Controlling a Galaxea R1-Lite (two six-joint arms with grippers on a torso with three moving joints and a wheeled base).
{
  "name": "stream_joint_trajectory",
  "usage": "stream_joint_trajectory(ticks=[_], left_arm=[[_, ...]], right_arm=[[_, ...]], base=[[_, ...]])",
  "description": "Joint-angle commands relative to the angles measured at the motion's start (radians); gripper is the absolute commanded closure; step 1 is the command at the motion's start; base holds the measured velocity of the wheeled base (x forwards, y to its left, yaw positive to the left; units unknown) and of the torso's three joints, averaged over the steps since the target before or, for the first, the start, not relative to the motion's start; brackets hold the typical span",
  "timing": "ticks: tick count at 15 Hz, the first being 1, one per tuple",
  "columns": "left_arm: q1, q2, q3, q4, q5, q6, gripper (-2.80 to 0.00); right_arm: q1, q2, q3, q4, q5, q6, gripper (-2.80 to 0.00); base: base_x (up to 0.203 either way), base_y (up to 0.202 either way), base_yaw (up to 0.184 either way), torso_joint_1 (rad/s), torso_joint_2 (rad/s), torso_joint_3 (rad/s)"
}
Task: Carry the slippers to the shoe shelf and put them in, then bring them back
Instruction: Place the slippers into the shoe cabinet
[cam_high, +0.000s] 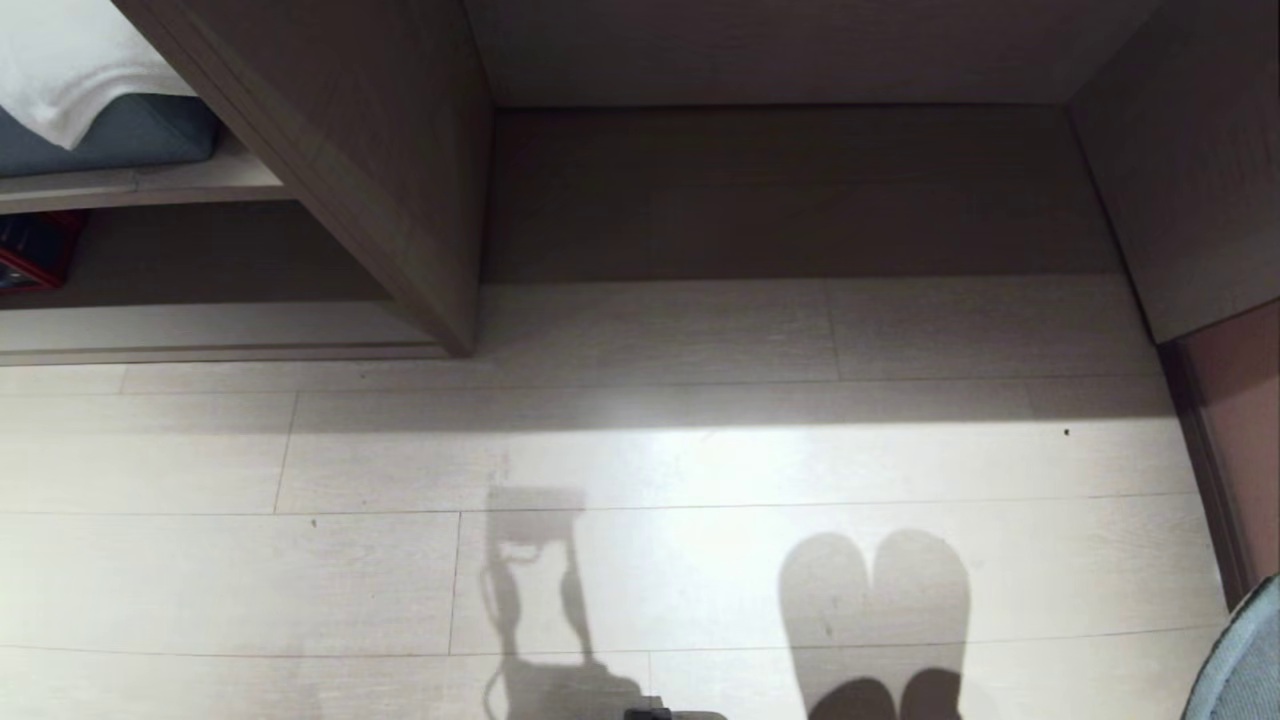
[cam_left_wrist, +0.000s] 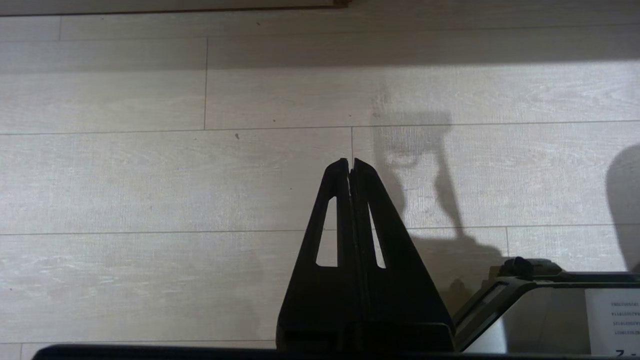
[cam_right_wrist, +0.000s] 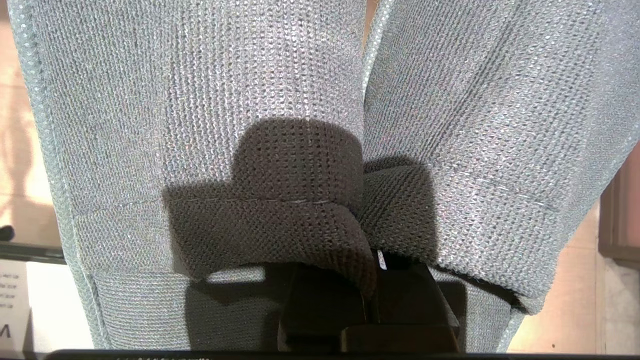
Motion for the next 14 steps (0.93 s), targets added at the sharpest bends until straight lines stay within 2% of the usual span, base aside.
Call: stream_joint_trajectory(ticks=[1, 14], left_arm=[[0.000, 0.001, 0.000, 0.000, 0.000, 0.000, 0.00], [0.000, 0.001, 0.000, 0.000, 0.000, 0.000, 0.00]], right_arm=[[0.000, 0.002, 0.000, 0.000, 0.000, -0.001, 0.00], [0.000, 0.002, 0.000, 0.000, 0.000, -0.001, 0.00]], base=[[0.000, 0.000, 0.000, 0.007, 0.00, 0.198], [0.000, 0.000, 0.000, 0.003, 0.00, 0.202]])
